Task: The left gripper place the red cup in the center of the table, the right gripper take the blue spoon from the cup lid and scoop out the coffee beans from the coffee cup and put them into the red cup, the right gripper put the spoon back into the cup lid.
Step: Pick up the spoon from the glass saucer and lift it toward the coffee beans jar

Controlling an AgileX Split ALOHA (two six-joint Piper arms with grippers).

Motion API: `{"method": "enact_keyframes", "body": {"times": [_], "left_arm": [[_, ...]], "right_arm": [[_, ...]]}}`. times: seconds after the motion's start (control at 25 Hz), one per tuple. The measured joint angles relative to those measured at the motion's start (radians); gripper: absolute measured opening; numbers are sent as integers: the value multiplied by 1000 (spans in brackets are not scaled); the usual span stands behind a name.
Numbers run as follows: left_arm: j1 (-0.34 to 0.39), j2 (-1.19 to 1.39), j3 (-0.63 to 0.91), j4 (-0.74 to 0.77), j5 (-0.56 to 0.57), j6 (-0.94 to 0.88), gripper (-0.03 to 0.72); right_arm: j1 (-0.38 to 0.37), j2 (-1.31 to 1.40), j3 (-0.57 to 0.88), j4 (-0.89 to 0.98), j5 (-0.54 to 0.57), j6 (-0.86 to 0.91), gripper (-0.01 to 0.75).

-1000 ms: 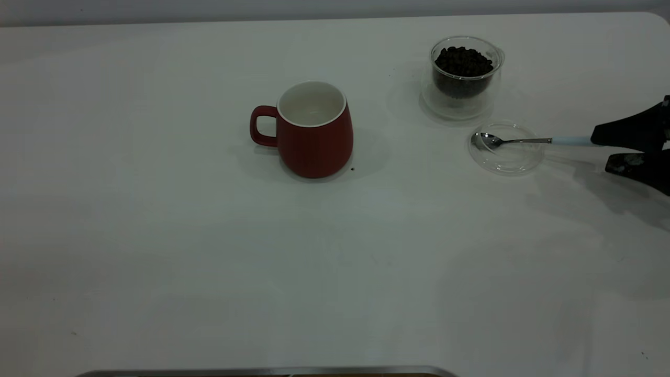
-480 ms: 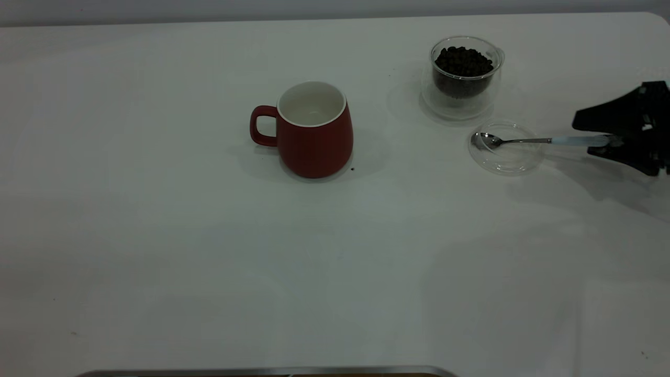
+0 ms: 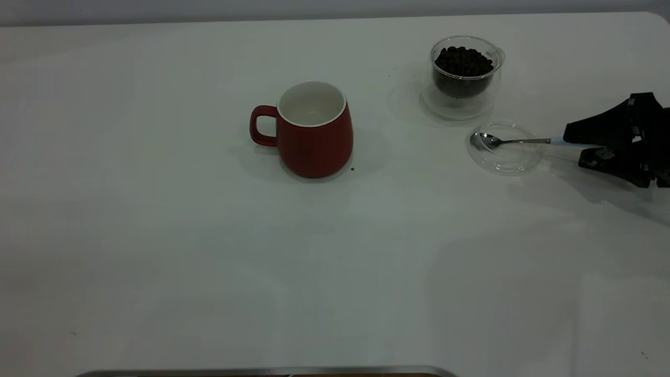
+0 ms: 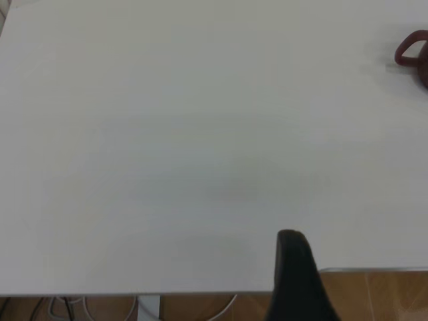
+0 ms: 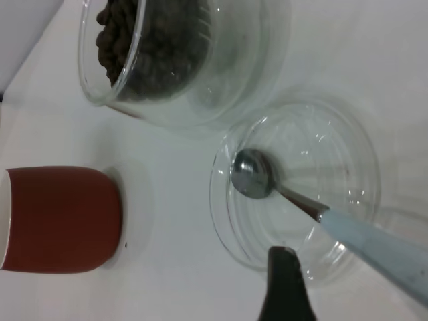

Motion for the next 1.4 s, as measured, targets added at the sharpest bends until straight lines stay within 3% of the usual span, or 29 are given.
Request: {"method": "enact_keyframes", "body": {"times": [0.4,0.84,1.4], "left_arm": [[0,0,0,0,0,0,533],[0,0,0,0,0,0,533],[0,0,0,0,0,0,533]], "right_arm": [[0,0,0,2,29,2,389],[0,0,0,-5,56,3,135],[0,-13,0,-56,75,41,109]]}}
